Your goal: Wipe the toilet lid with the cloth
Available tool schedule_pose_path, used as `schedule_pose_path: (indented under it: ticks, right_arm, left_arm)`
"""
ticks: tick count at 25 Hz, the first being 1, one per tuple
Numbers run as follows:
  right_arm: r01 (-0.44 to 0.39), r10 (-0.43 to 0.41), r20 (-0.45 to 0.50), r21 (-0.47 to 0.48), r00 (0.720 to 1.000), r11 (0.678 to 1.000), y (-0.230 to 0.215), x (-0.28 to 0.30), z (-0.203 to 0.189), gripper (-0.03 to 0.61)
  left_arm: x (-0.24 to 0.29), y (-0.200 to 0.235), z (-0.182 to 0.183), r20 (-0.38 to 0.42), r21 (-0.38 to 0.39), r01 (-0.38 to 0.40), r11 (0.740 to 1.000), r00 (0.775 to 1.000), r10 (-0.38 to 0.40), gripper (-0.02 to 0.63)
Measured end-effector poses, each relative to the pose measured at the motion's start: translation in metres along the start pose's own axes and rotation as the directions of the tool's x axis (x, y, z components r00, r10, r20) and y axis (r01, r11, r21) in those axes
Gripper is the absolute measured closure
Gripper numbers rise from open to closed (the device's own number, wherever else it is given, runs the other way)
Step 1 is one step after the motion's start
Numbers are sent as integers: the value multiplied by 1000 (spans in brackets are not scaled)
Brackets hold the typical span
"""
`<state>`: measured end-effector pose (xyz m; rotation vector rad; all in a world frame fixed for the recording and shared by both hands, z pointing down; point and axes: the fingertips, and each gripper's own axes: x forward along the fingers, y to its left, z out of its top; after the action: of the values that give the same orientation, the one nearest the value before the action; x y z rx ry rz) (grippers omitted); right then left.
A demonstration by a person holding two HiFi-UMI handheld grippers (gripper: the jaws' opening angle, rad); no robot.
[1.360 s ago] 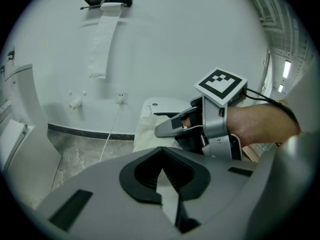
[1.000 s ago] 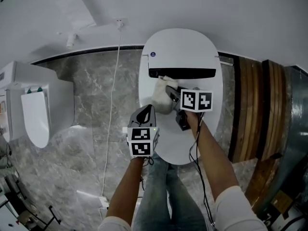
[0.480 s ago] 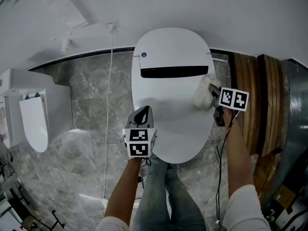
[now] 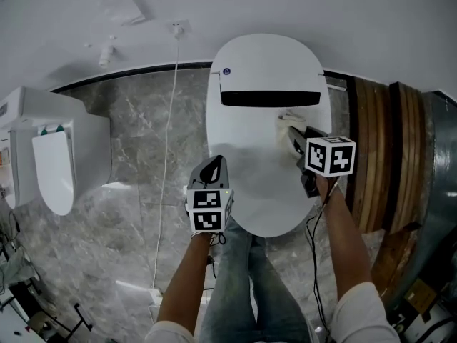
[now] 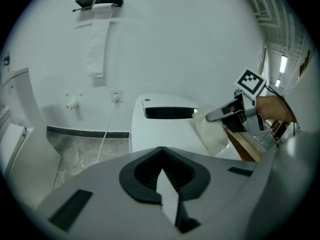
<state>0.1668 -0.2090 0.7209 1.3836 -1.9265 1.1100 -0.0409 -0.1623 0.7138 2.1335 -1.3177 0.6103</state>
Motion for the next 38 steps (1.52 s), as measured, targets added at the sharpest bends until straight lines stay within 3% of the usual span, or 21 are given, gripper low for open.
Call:
schedule_pose_path:
  ticks: [2,4,7,9,13,16,24,27,31,35,38]
  right_arm:
    - [-179,180,-23,34,983,983,65,18,-12,480]
    - [-320,325,-52,92,944,943,120,34,-27,480]
    - [-416,427,-111,108,898,903,178,52,-50,480]
    - [-423,437,-153,114,887,899,195,61,-69,480]
    - [-329,339,-185,83,923,941,176,72,-93,479]
    - [-285,301,-151,119,941,951,144,64,-91,479]
    - [-101,128,-93,251,987,963,0,4,-100,479]
    - [9,18,-100,257,995,966,-60,-24,-108,479]
    - [156,-124,-140,256,982,954,-123,-57,-126,479]
    - [210,-178,-131,291,975,934,-140,-67,-131,479]
    - [154,-140,-66,317,988,936,-114,-69,-121,480]
  left_arm:
    - [-7,8,-6,-2,-8,-17,1000,1000,17,600]
    - [-15,17,-14,-6,-27,-40,999,999,40,600]
    - [-27,27,-24,-16,-50,-70,996,997,69,600]
    - [-33,31,-29,-22,-55,-81,995,997,80,600]
    - [-40,31,-32,-17,-61,-85,995,996,84,600]
    - [-42,26,-33,-9,-55,-79,995,997,78,600]
    - [-40,0,-42,-16,-39,-42,998,999,41,600]
    - [-37,-12,-43,-16,-28,-22,999,1000,22,600]
    - [-36,-24,-45,-18,-12,-7,1000,1000,7,600]
    - [-37,-27,-46,-21,-8,-4,1000,1000,4,600]
    - [-43,-27,-46,-16,-8,-8,1000,1000,8,600]
